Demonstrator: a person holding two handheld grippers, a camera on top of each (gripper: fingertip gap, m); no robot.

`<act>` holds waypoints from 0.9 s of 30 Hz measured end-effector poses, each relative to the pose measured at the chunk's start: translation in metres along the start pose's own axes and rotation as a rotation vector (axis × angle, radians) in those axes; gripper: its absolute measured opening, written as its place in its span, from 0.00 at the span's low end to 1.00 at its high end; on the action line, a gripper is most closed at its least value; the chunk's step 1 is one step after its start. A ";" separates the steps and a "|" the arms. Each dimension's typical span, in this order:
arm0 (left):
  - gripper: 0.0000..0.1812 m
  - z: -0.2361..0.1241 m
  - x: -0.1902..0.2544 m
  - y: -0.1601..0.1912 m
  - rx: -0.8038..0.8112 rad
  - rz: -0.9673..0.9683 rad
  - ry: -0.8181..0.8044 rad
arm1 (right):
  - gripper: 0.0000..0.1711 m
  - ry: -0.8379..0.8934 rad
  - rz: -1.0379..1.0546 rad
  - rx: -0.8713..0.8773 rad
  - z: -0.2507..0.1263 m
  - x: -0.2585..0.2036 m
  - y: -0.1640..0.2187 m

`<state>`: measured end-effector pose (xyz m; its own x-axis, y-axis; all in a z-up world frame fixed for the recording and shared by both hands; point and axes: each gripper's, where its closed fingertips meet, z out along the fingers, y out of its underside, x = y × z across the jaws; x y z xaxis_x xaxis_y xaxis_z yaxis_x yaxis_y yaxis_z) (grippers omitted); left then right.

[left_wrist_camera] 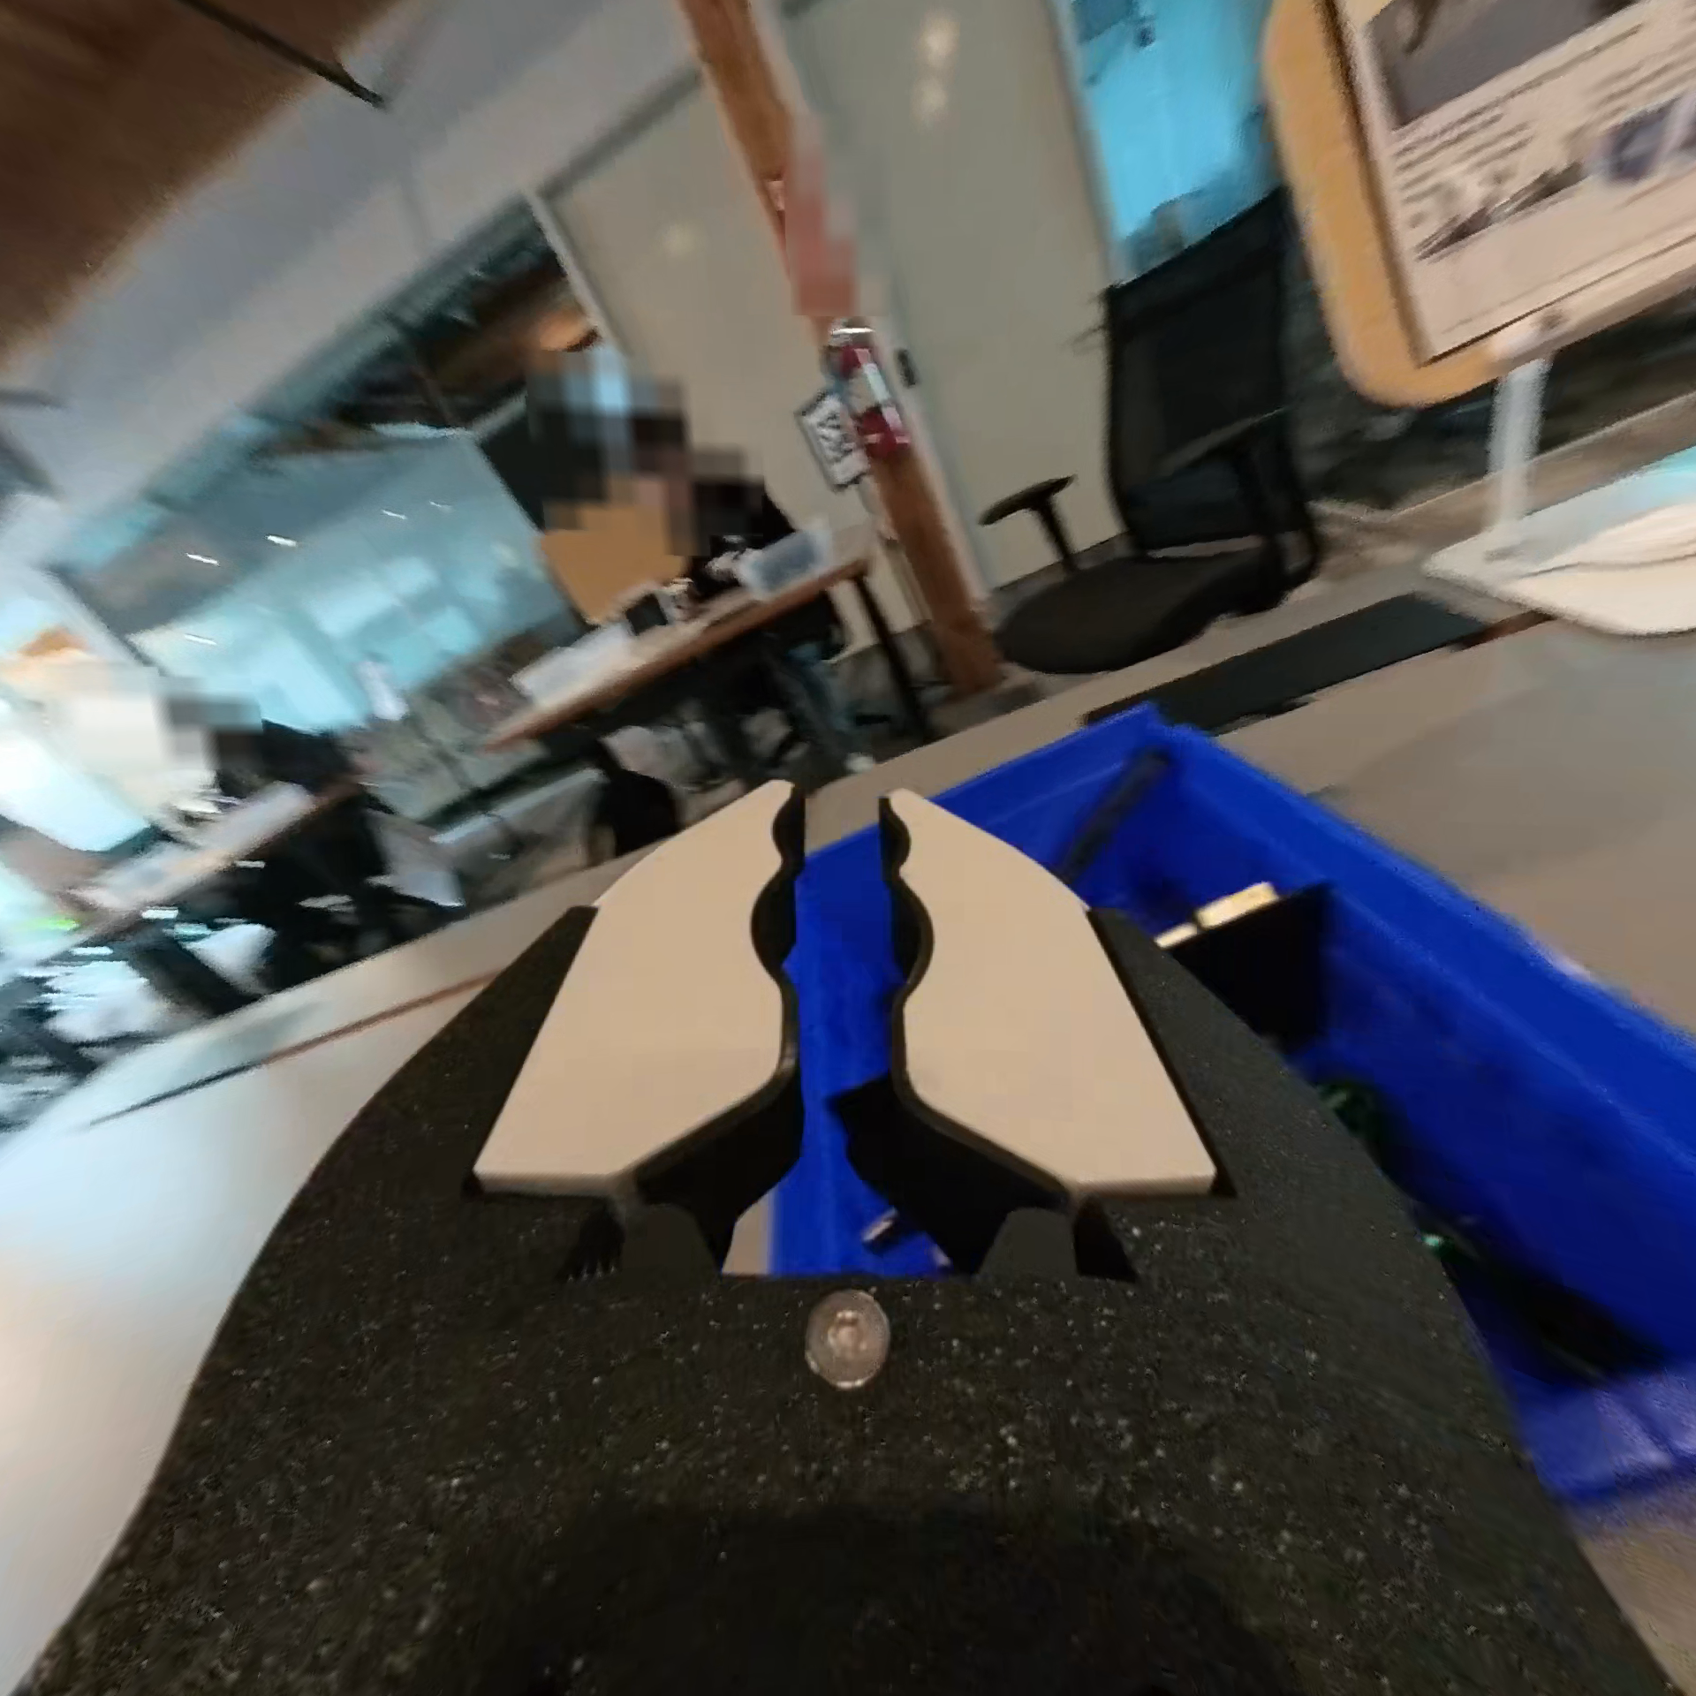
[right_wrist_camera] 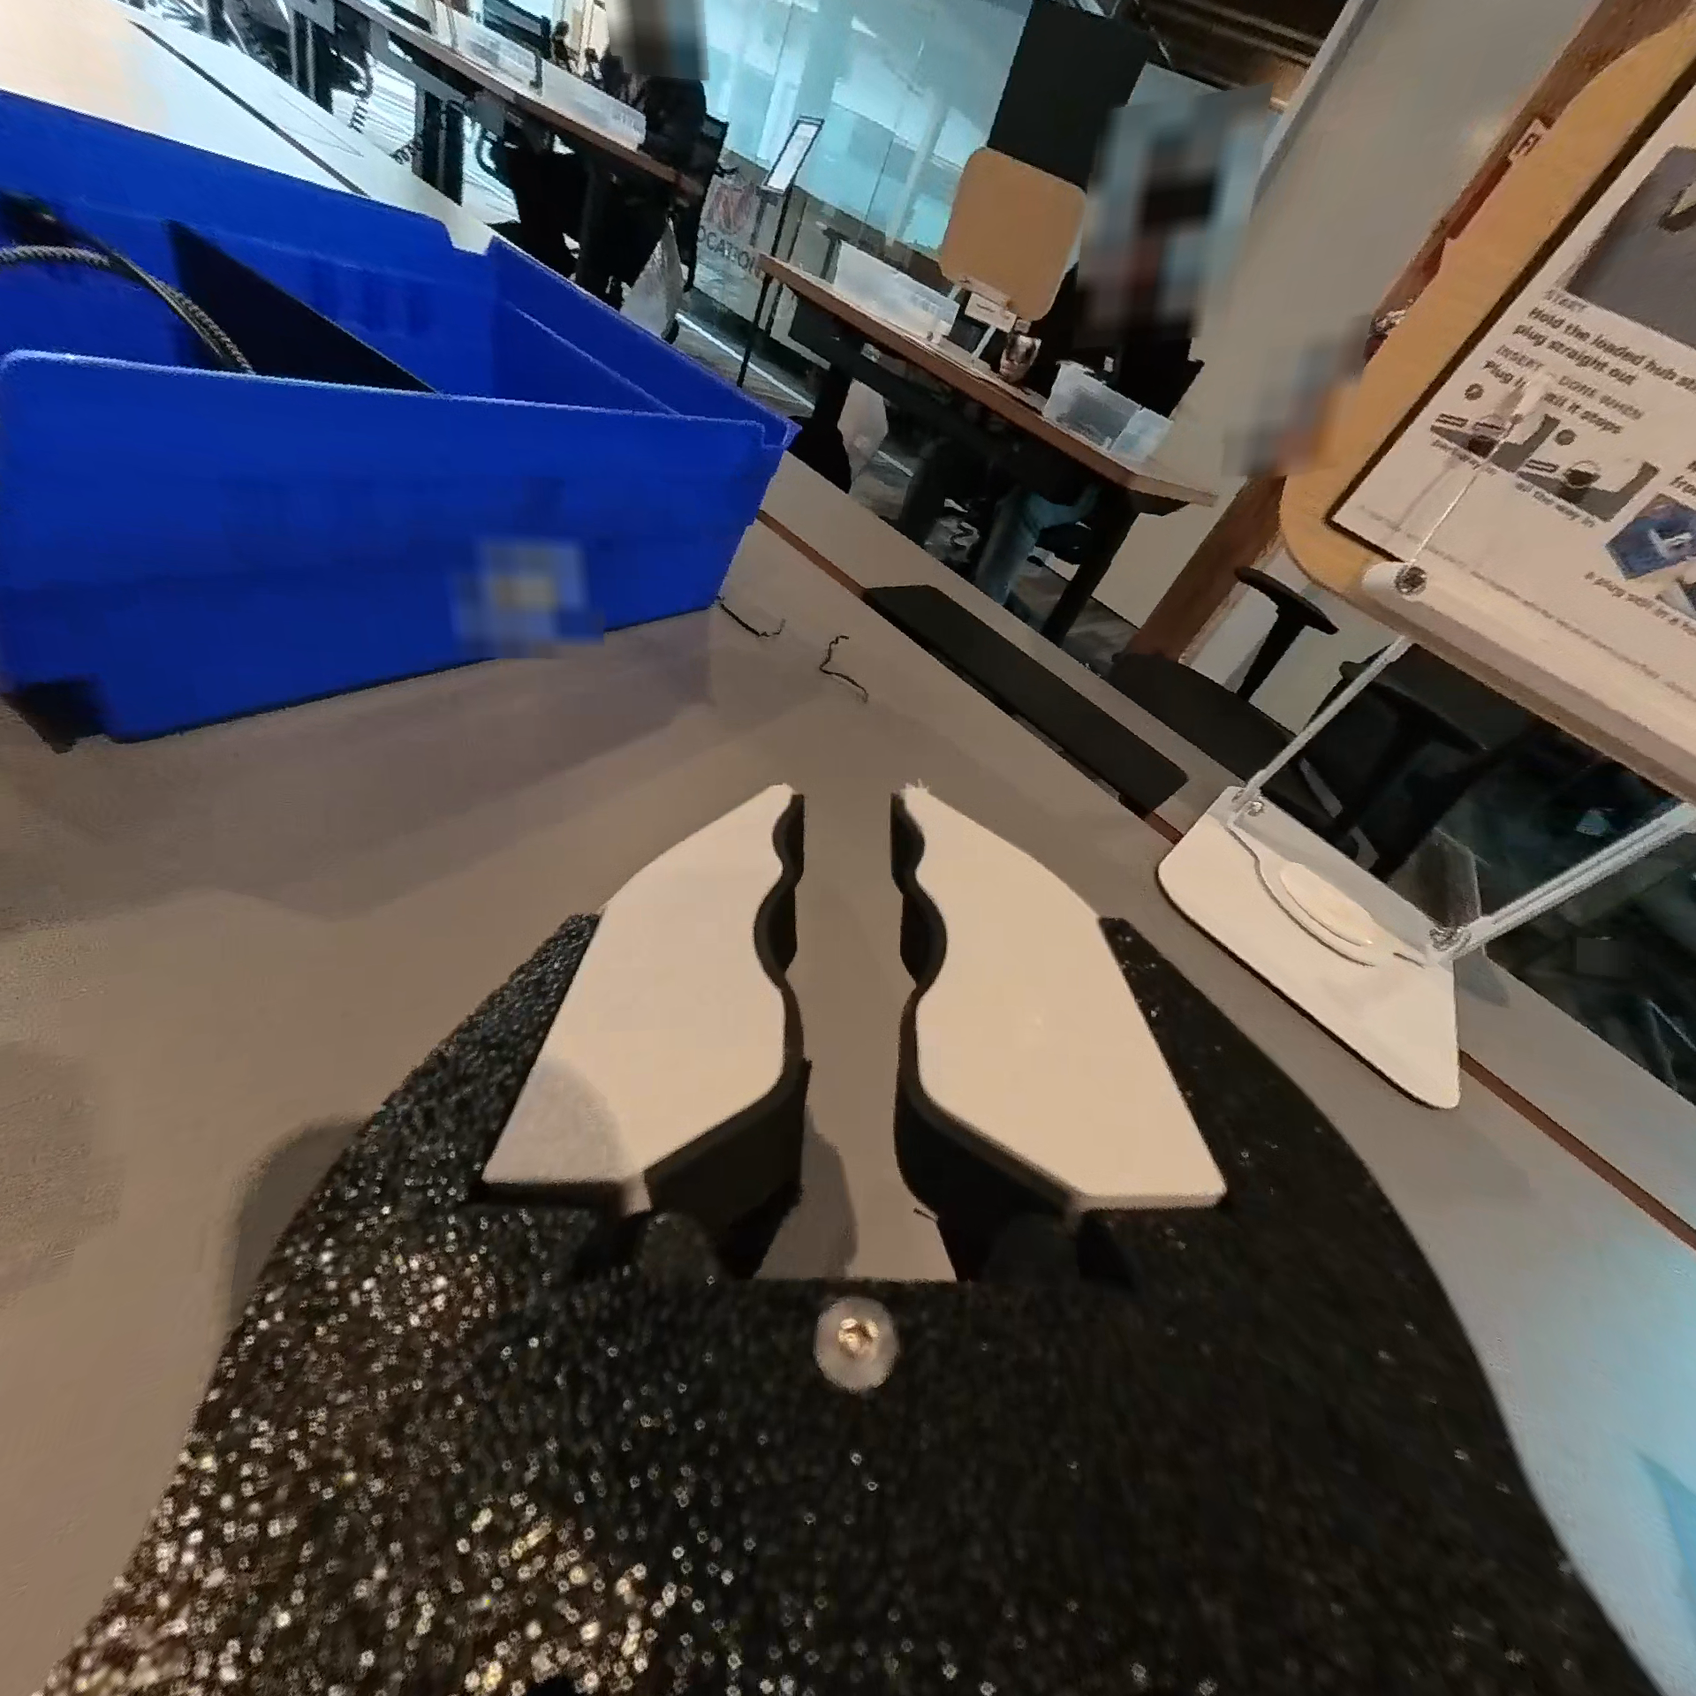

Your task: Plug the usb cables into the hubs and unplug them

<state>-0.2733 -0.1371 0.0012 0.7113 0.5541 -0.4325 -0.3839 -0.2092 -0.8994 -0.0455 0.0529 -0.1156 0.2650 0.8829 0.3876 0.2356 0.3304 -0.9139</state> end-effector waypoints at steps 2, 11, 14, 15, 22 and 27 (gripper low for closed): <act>0.08 -0.001 -0.006 0.002 -0.045 0.114 -0.093 | 0.10 -0.010 0.015 -0.001 0.001 -0.002 0.001; 0.00 0.007 -0.001 0.013 -0.131 0.430 -0.283 | 0.08 -0.011 0.085 0.038 -0.004 0.004 -0.006; 0.00 0.009 0.006 0.012 -0.117 0.313 -0.241 | 0.08 -0.015 0.106 0.045 -0.005 0.005 -0.007; 0.00 0.009 0.008 0.011 -0.111 0.273 -0.227 | 0.08 -0.016 0.109 0.048 -0.006 0.005 -0.008; 0.00 0.008 0.014 0.005 -0.058 0.040 -0.078 | 0.07 -0.033 0.115 0.069 -0.008 0.002 -0.013; 0.00 0.008 0.015 0.011 -0.074 -0.027 -0.016 | 0.08 -0.068 0.110 0.083 -0.007 -0.007 -0.018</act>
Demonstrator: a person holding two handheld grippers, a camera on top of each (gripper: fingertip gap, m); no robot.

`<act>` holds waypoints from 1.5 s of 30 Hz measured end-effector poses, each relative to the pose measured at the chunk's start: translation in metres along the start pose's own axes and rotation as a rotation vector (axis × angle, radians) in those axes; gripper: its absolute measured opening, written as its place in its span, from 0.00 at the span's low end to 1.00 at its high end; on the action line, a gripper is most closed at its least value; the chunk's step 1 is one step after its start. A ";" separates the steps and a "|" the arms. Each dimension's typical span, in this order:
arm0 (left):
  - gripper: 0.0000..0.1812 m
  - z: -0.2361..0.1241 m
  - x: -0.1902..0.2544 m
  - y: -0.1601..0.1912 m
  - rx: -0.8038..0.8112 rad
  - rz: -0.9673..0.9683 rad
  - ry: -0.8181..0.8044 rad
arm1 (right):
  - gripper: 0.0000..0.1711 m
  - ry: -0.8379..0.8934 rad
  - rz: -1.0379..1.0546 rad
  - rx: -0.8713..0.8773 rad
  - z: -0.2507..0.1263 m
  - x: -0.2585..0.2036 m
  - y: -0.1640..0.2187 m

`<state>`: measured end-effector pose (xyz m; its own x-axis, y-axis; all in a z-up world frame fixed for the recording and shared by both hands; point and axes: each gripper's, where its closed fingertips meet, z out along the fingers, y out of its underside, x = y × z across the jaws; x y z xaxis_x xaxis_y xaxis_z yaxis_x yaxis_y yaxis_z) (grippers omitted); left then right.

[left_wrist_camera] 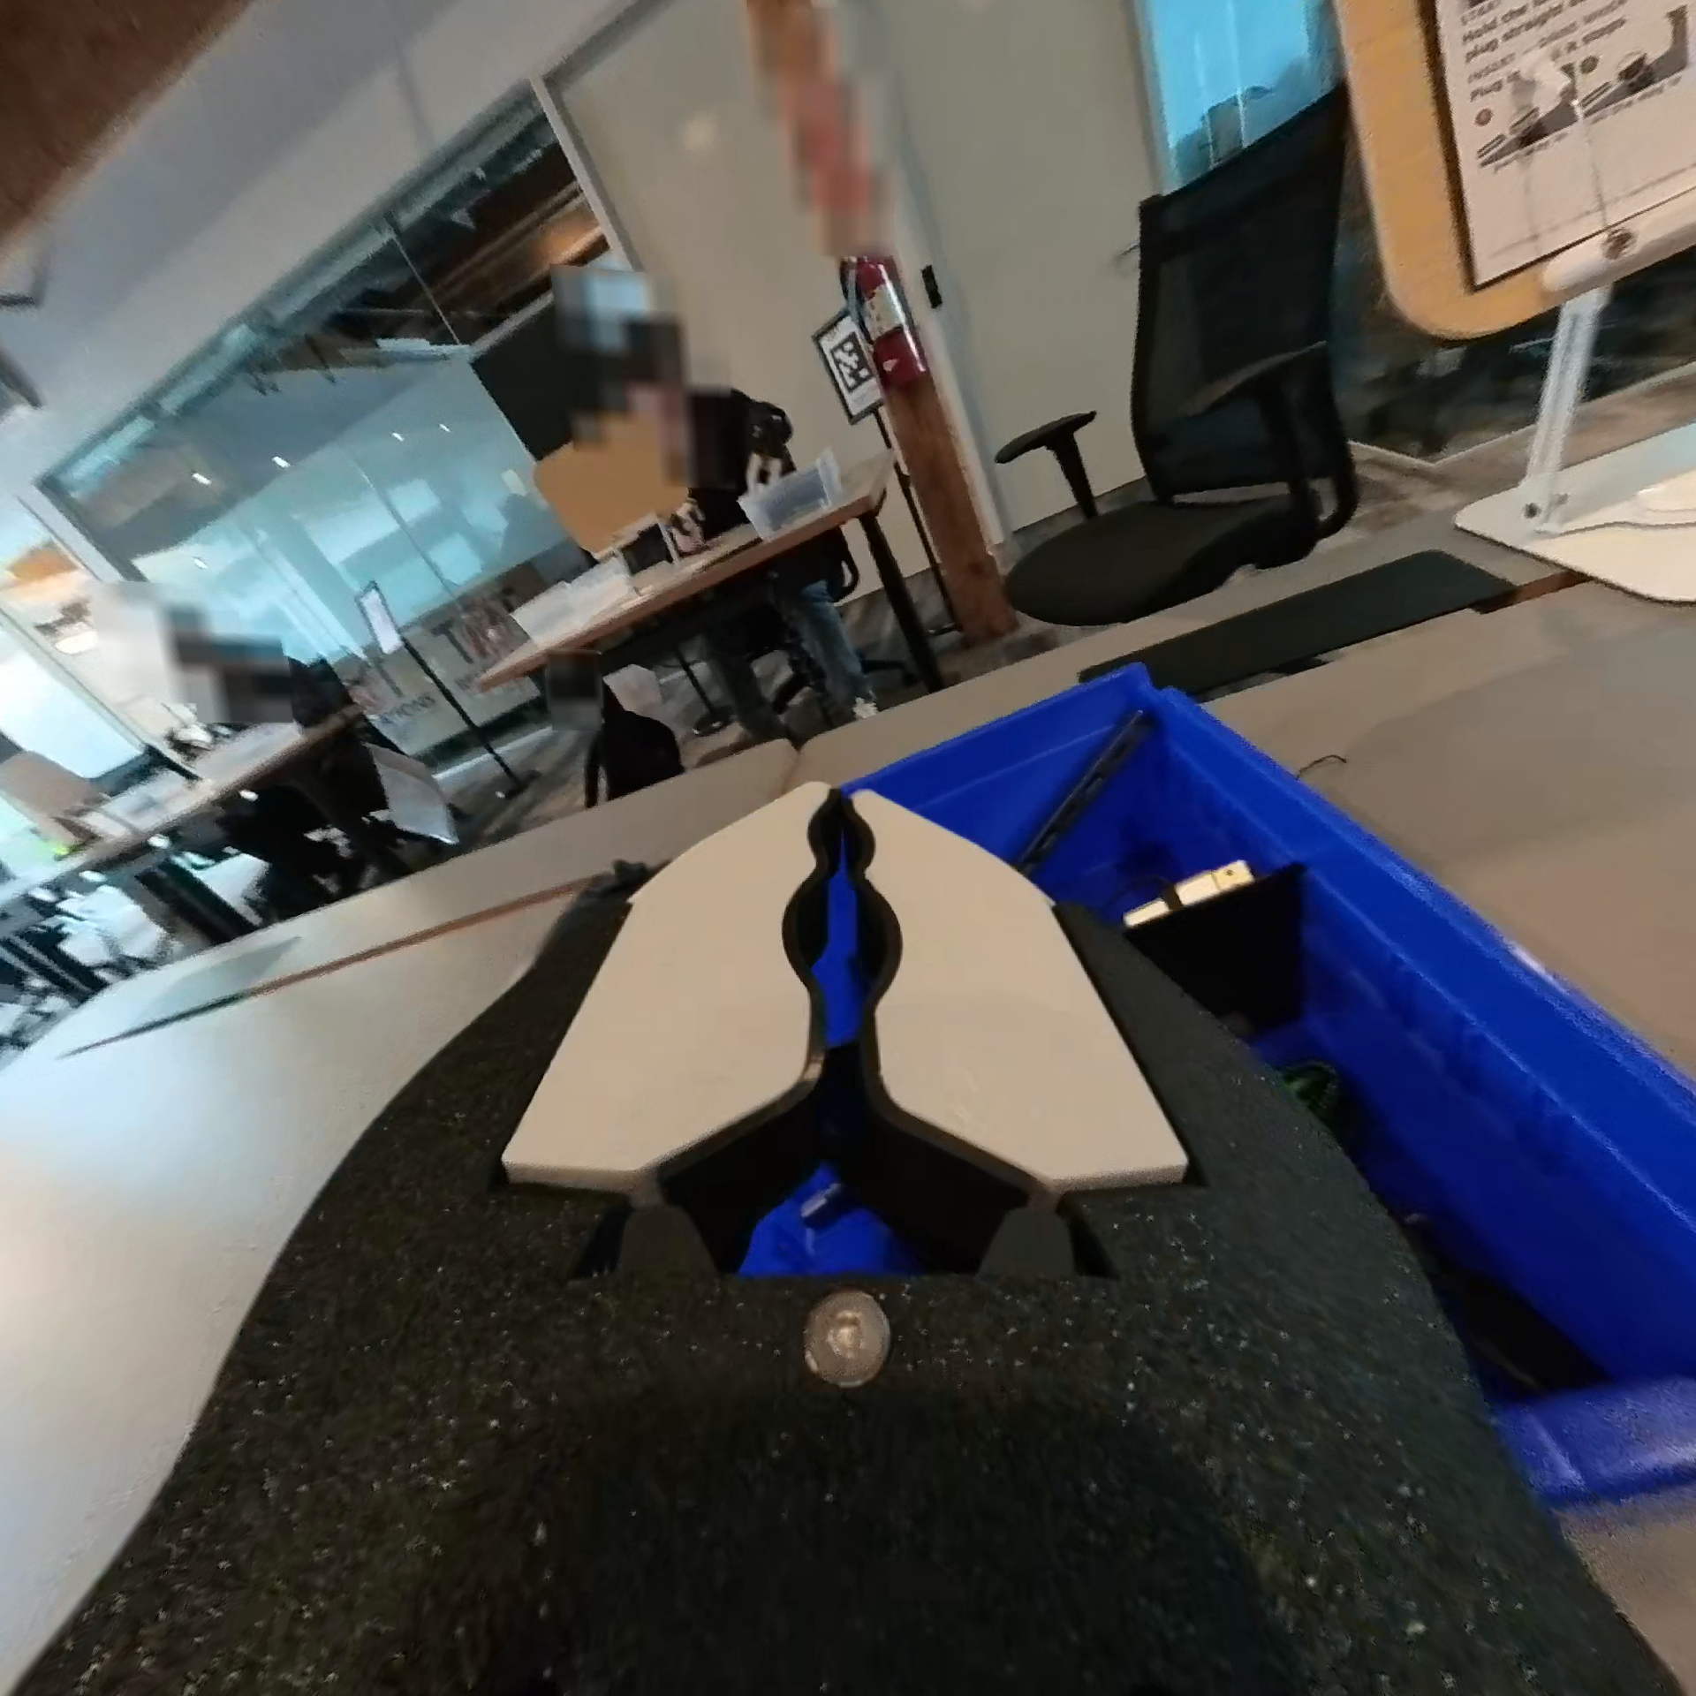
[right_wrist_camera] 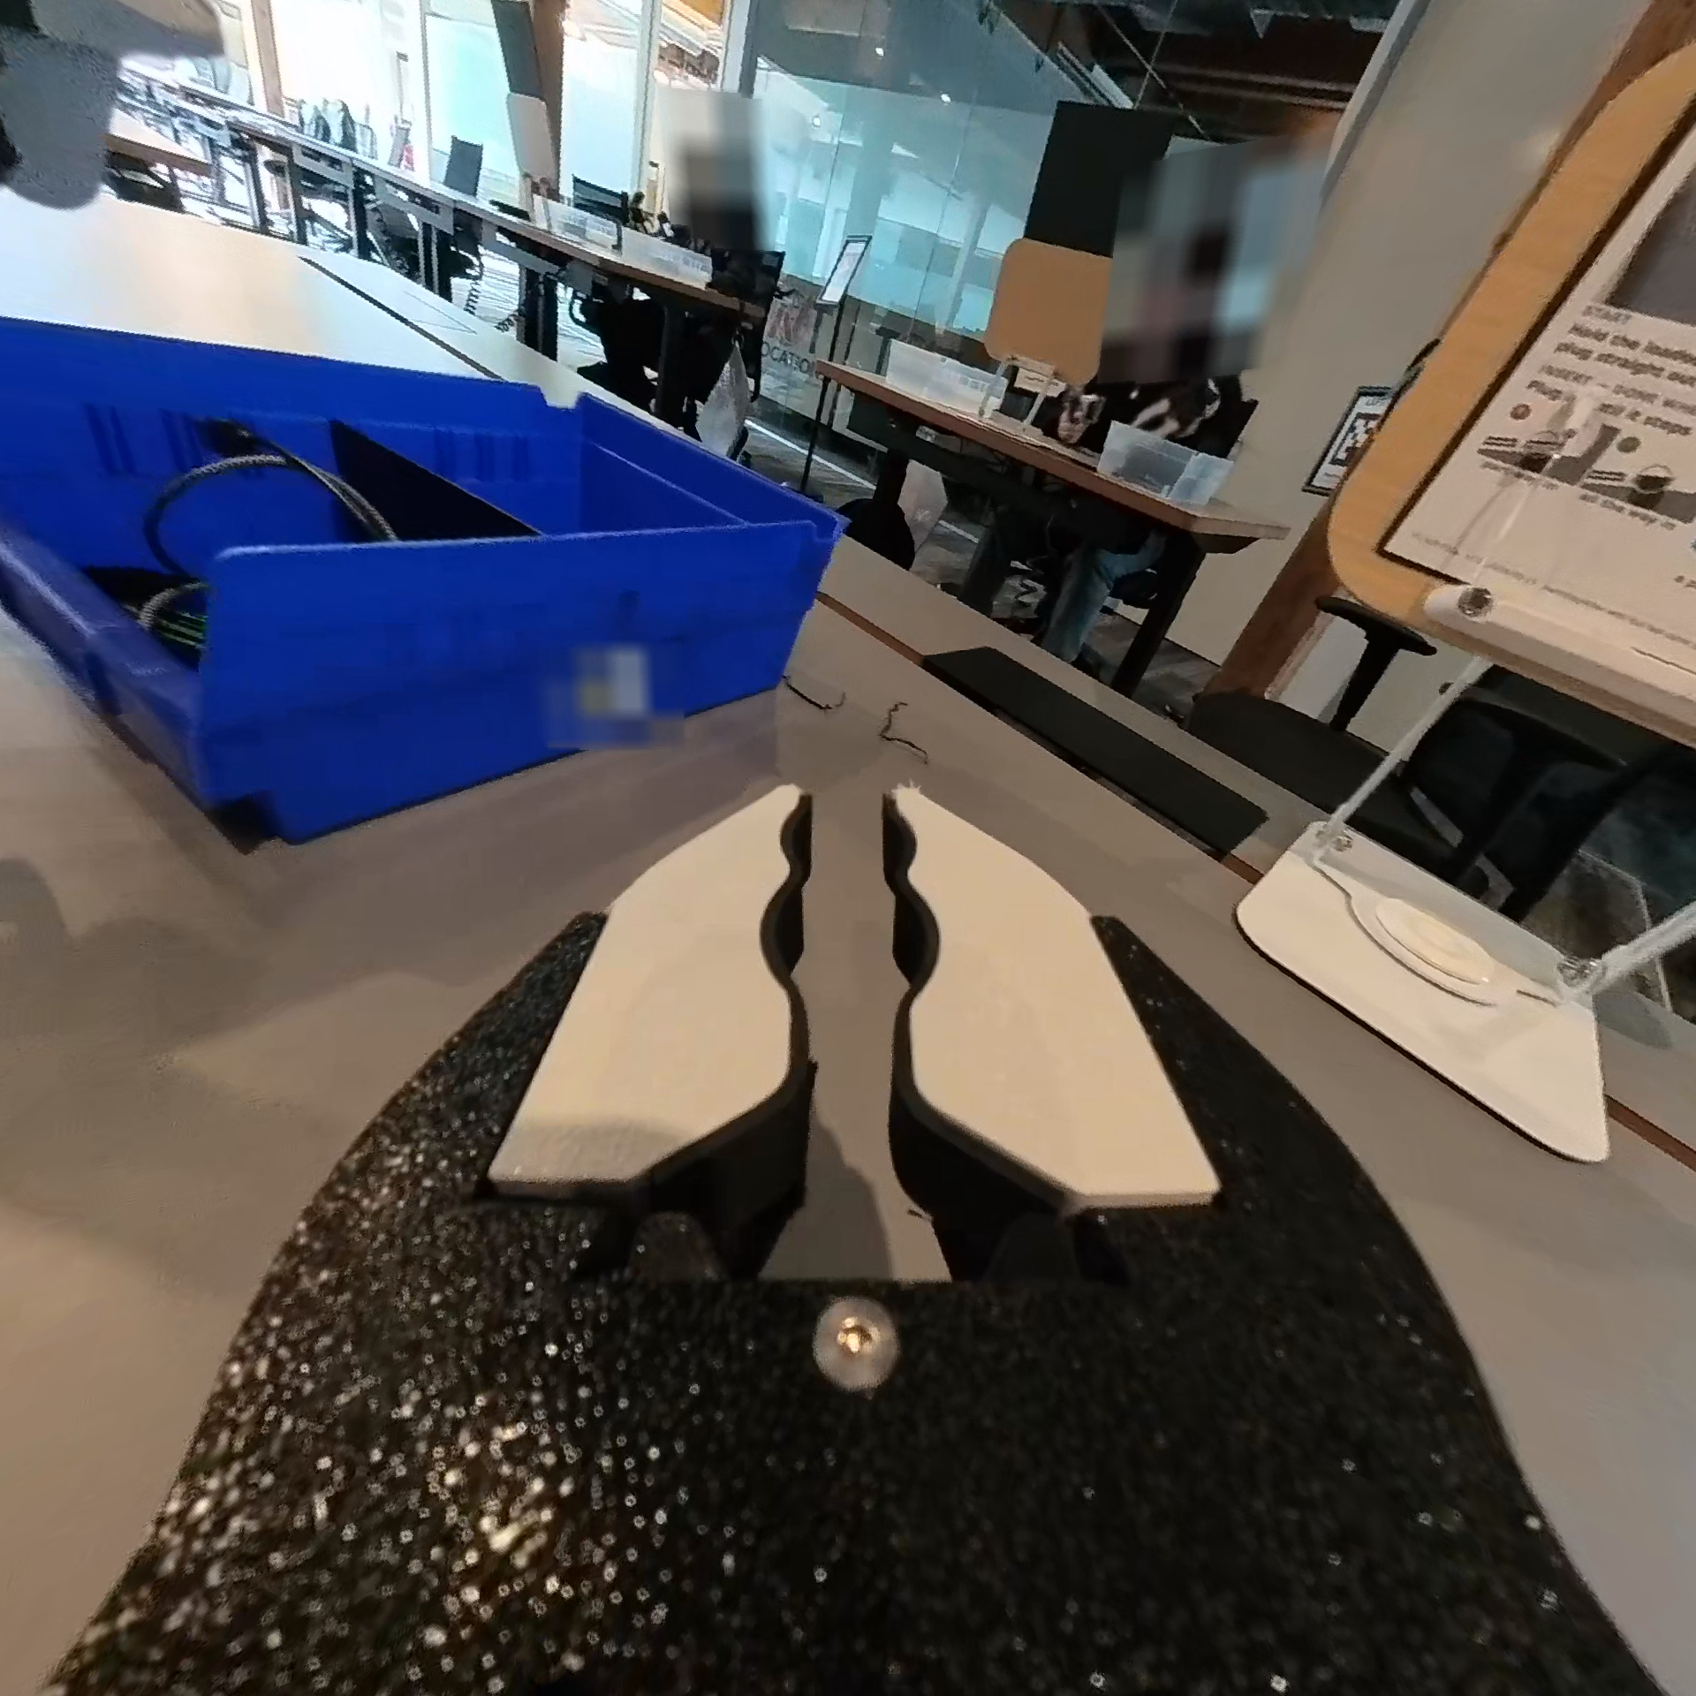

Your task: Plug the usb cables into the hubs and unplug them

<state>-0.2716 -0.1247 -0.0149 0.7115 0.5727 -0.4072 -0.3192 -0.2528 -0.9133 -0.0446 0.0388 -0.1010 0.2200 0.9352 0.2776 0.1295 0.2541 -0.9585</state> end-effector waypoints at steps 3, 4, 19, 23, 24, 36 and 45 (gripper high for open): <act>0.00 -0.001 0.004 0.002 0.004 -0.050 0.066 | 0.09 -0.048 0.025 0.014 0.002 -0.010 -0.005; 0.00 -0.001 0.003 0.003 0.005 -0.061 0.074 | 0.09 -0.064 0.033 0.025 0.003 -0.014 -0.008; 0.00 0.015 -0.014 0.050 -0.151 -0.180 0.110 | 0.10 -0.626 -0.051 -0.151 0.085 -0.107 -0.073; 0.00 0.014 -0.019 0.053 -0.163 -0.205 0.123 | 0.10 -0.572 -0.159 -0.101 0.133 -0.100 -0.098; 0.00 0.013 -0.020 0.053 -0.167 -0.217 0.131 | 0.09 -0.563 -0.179 -0.094 0.144 -0.099 -0.101; 0.03 0.005 -0.018 0.053 -0.193 -0.395 0.271 | 0.07 -0.625 -0.462 -0.092 0.216 -0.095 -0.116; 0.03 0.006 -0.029 0.065 -0.218 -0.346 0.216 | 0.20 -0.674 -0.587 -0.285 0.254 -0.085 -0.072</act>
<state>-0.3169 -0.1526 -0.0622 0.8746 0.4825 -0.0485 0.0826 -0.2468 -0.9655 -0.3184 0.0034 -0.0721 -0.5508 0.6450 0.5297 0.2935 0.7438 -0.6005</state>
